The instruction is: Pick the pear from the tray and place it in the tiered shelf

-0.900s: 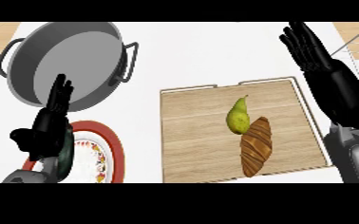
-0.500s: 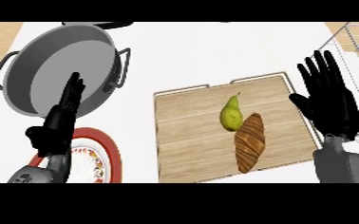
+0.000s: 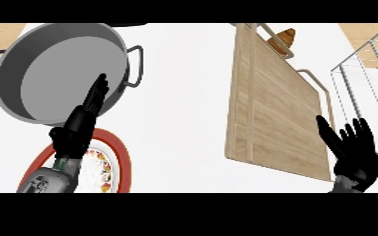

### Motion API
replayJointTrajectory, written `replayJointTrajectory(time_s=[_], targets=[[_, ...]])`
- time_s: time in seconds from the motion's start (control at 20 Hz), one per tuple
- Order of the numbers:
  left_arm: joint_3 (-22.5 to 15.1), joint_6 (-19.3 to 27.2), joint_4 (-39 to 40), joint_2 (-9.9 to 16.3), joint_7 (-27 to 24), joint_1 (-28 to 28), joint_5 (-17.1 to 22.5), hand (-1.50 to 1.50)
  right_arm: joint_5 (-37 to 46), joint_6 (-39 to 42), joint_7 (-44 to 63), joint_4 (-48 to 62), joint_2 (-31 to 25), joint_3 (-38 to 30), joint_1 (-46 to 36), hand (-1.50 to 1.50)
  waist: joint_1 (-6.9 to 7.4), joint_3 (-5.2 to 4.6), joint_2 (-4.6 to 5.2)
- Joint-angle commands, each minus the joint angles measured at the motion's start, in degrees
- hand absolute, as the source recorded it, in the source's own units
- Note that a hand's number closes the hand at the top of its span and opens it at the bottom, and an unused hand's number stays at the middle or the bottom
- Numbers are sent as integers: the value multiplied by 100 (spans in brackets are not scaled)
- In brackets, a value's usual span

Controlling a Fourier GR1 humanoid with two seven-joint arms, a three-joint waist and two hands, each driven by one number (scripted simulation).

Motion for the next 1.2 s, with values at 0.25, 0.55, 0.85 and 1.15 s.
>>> replayJointTrajectory(time_s=[0.25,0.55,0.85,1.15], targets=[[-13,-241,136,-92,263,-251,-19,0,-647,745,-382,-520,193,766,906,-150,188,119,-8],[-82,-173,259,-338,254,-325,-222,0,-308,756,1472,-1488,-1206,1165,883,-150,216,115,-6],[1,-289,467,-402,176,-435,-280,0,-181,1121,3144,-2066,-2310,1508,506,-150,245,110,9],[-55,-299,347,-497,458,-583,-302,0,-243,2113,4670,-2220,-3509,1861,-112,-150,305,110,15]])
